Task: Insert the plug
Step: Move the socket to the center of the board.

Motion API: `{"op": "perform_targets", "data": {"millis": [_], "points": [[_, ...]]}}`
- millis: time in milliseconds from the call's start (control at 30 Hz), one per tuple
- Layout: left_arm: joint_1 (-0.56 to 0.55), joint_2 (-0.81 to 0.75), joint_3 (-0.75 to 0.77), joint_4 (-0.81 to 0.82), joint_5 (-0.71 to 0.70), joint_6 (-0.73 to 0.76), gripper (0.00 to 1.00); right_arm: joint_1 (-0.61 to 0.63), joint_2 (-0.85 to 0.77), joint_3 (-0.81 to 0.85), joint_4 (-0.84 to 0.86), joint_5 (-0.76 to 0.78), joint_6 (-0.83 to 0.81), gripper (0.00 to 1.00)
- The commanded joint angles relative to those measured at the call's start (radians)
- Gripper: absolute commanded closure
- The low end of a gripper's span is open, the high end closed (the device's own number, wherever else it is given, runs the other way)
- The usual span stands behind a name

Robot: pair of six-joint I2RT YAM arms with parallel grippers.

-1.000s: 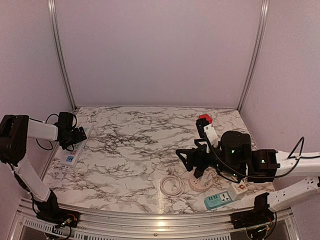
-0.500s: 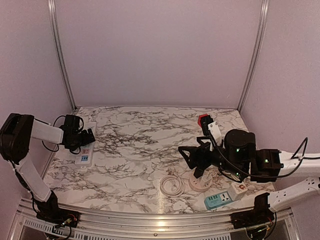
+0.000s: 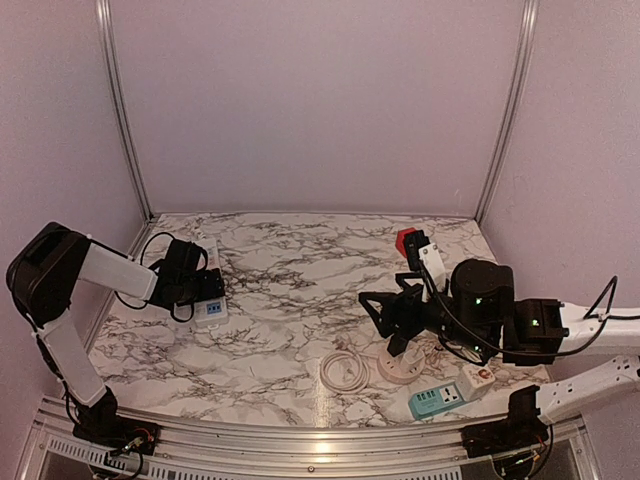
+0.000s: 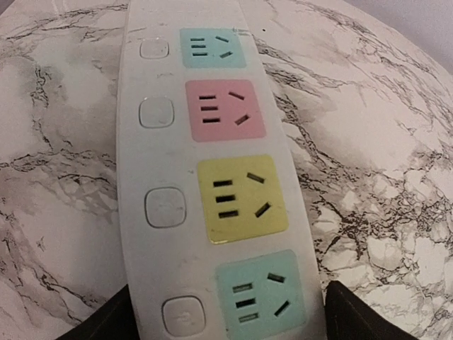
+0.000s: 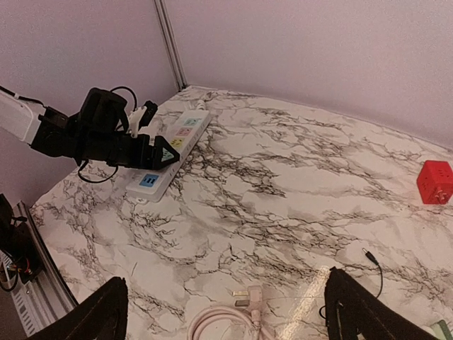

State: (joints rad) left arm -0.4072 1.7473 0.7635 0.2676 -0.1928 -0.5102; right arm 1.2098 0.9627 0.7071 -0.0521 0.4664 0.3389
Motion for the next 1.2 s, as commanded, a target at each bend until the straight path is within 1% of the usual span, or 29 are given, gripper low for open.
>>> {"op": "perform_targets", "data": {"millis": [0,67,167,333,533,700,767,867,900,933,1067,1167], "points": [[-0.017,0.050,-0.036,-0.005,-0.020,0.017,0.17,0.008,-0.020,0.003,0.023,0.019,-0.006,0.09],[-0.027,0.047,-0.051,0.007,-0.022,0.022,0.23,0.008,-0.026,0.003,0.024,0.017,-0.006,0.09],[-0.078,0.035,-0.067,0.012,-0.043,0.043,0.27,0.008,-0.043,0.001,0.021,0.018,-0.005,0.09],[-0.203,0.020,-0.075,0.004,-0.069,0.068,0.27,0.008,-0.092,-0.010,0.029,0.045,-0.006,0.09],[-0.329,0.028,-0.046,-0.031,-0.104,0.104,0.26,0.008,-0.143,-0.026,0.038,0.074,-0.010,0.09],[-0.378,0.040,-0.028,-0.048,-0.118,0.128,0.26,0.008,-0.146,-0.028,0.038,0.093,-0.013,0.09],[-0.392,0.037,-0.031,-0.045,-0.128,0.125,0.24,0.008,-0.139,-0.025,0.036,0.100,-0.015,0.09],[-0.409,0.020,-0.055,-0.023,-0.140,0.103,0.12,0.008,-0.140,-0.027,0.037,0.108,-0.017,0.09],[-0.414,0.010,-0.068,-0.007,-0.142,0.094,0.04,0.007,-0.140,-0.028,0.038,0.111,-0.019,0.09],[-0.419,-0.002,-0.082,0.013,-0.146,0.086,0.01,0.008,-0.139,-0.027,0.038,0.114,-0.021,0.09],[-0.473,-0.088,-0.136,0.047,-0.214,0.056,0.01,0.008,-0.119,-0.021,0.027,0.153,-0.031,0.08],[-0.573,-0.186,-0.169,0.046,-0.355,0.046,0.01,0.008,-0.087,0.010,-0.007,0.181,-0.032,0.07]]}}
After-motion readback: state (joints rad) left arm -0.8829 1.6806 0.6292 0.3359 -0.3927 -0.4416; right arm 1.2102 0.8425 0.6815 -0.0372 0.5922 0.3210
